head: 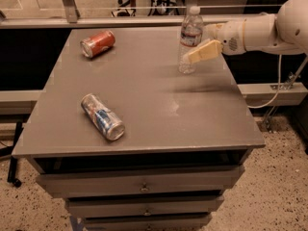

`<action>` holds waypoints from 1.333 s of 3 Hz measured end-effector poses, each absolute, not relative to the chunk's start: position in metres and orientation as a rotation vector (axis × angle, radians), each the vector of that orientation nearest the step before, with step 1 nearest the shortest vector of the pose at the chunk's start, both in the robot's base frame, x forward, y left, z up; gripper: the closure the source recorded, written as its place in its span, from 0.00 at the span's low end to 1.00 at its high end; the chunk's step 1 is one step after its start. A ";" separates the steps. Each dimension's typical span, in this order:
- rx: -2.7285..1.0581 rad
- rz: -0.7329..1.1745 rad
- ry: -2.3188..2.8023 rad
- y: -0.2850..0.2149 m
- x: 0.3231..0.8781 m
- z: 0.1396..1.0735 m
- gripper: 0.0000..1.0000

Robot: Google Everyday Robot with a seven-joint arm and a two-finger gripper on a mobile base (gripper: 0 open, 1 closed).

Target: Pick water bottle

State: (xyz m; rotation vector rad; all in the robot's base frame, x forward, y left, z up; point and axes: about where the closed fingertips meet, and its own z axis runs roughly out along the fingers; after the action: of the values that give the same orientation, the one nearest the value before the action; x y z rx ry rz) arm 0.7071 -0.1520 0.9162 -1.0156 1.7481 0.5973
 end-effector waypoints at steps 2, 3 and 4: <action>-0.990 0.741 1.614 -0.128 0.704 0.921 0.39; -0.991 0.761 1.568 -0.127 0.695 0.934 0.62; -1.009 0.761 1.498 -0.122 0.674 0.972 0.92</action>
Offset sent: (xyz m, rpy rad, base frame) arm -0.0119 0.0259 0.0132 0.1962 -0.0690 0.1118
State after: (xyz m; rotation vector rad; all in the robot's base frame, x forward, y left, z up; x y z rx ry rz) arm 0.6743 -0.1219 0.9720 -1.0094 1.4978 0.7613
